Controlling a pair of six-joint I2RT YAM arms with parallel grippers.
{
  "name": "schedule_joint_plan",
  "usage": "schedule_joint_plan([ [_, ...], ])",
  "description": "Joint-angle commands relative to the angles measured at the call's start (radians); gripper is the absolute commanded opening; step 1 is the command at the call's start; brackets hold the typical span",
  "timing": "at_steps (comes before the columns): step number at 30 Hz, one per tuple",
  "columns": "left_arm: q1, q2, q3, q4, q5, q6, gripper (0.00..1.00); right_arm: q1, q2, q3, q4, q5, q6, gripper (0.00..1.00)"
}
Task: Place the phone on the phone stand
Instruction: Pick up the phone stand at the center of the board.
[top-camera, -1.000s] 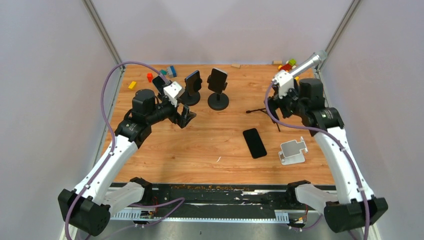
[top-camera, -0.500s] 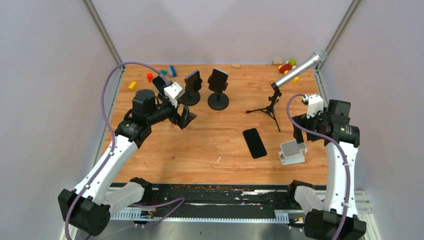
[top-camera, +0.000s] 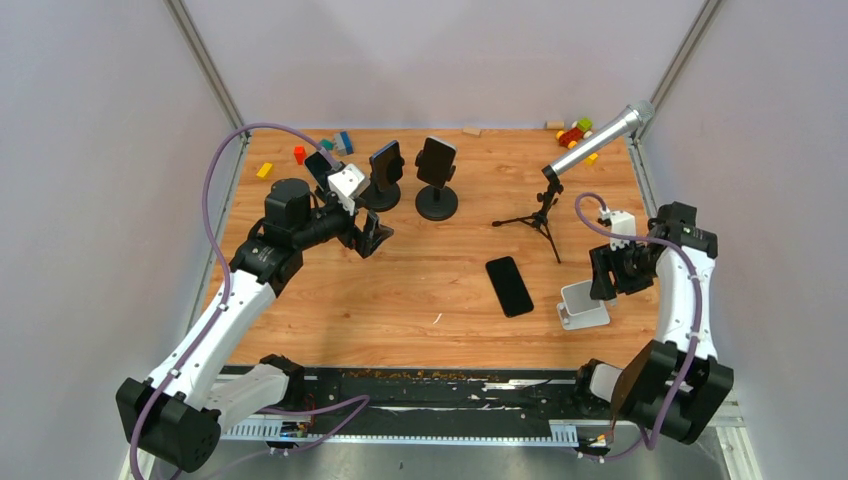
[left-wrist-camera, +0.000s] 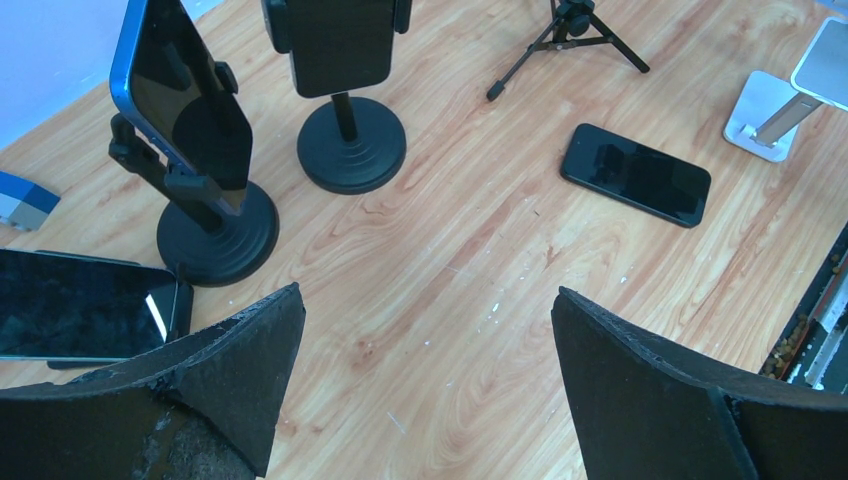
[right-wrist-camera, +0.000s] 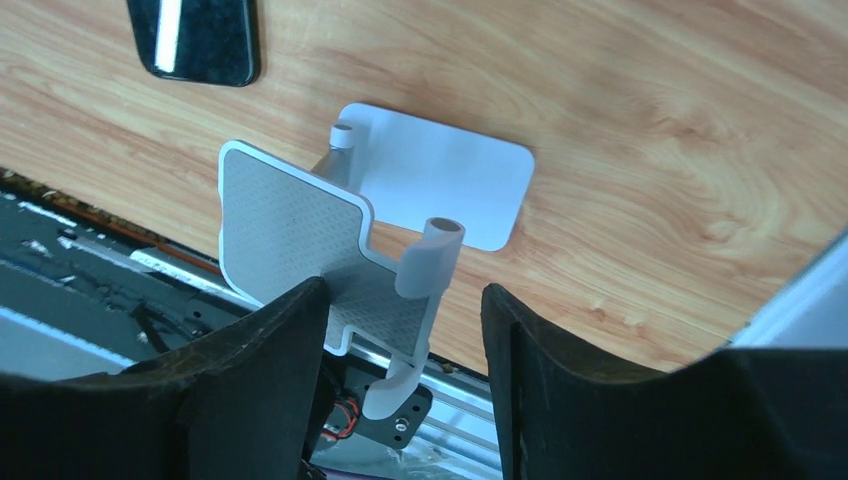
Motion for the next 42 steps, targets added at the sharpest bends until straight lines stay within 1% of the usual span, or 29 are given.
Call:
schedule_joint_plan([
  [1, 0.007, 0.000, 0.002, 0.023, 0.015, -0.002, 1.00, -0.063, 0.077, 0.029, -0.078, -0.140, -0.134, 0.56],
  [4, 0.007, 0.002, 0.001, 0.023, 0.015, -0.001, 1.00, -0.111, 0.146, 0.047, -0.119, -0.203, -0.191, 0.50],
  [7, 0.007, 0.008, 0.002, 0.021, 0.014, -0.002, 1.00, -0.147, 0.223, 0.079, -0.175, -0.273, -0.239, 0.41],
  [10, 0.008, 0.013, 0.004, 0.017, 0.011, -0.001, 1.00, -0.153, 0.279, 0.116, -0.235, -0.336, -0.282, 0.30],
  [13, 0.007, 0.015, 0.007, 0.014, 0.006, 0.005, 1.00, -0.153, 0.313, 0.146, -0.265, -0.378, -0.298, 0.17],
  [19, 0.007, 0.024, 0.014, 0.008, -0.008, 0.014, 1.00, -0.153, 0.353, 0.211, -0.345, -0.483, -0.332, 0.02],
  [20, 0.007, 0.029, 0.016, 0.007, -0.008, 0.014, 1.00, -0.152, 0.360, 0.225, -0.365, -0.510, -0.340, 0.00],
  [26, 0.007, 0.060, 0.030, 0.003, 0.013, 0.023, 1.00, -0.120, 0.357, 0.271, -0.387, -0.577, -0.328, 0.00],
  [28, 0.007, 0.072, 0.033, 0.006, 0.032, 0.026, 1.00, -0.084, 0.351, 0.287, -0.386, -0.608, -0.306, 0.00],
  [31, 0.007, 0.089, 0.037, 0.021, 0.065, 0.023, 1.00, 0.008, 0.350, 0.324, -0.369, -0.666, -0.244, 0.00],
  [34, 0.007, 0.107, 0.037, 0.035, 0.114, 0.005, 1.00, 0.132, 0.347, 0.351, -0.273, -0.727, -0.132, 0.00],
  [39, 0.007, 0.116, -0.018, 0.128, 0.246, -0.048, 0.99, 0.335, 0.331, 0.352, -0.025, -0.832, 0.090, 0.00],
  [42, 0.007, 0.117, -0.092, 0.266, 0.299, -0.138, 0.98, 0.451, 0.325, 0.328, 0.210, -0.850, 0.282, 0.00],
])
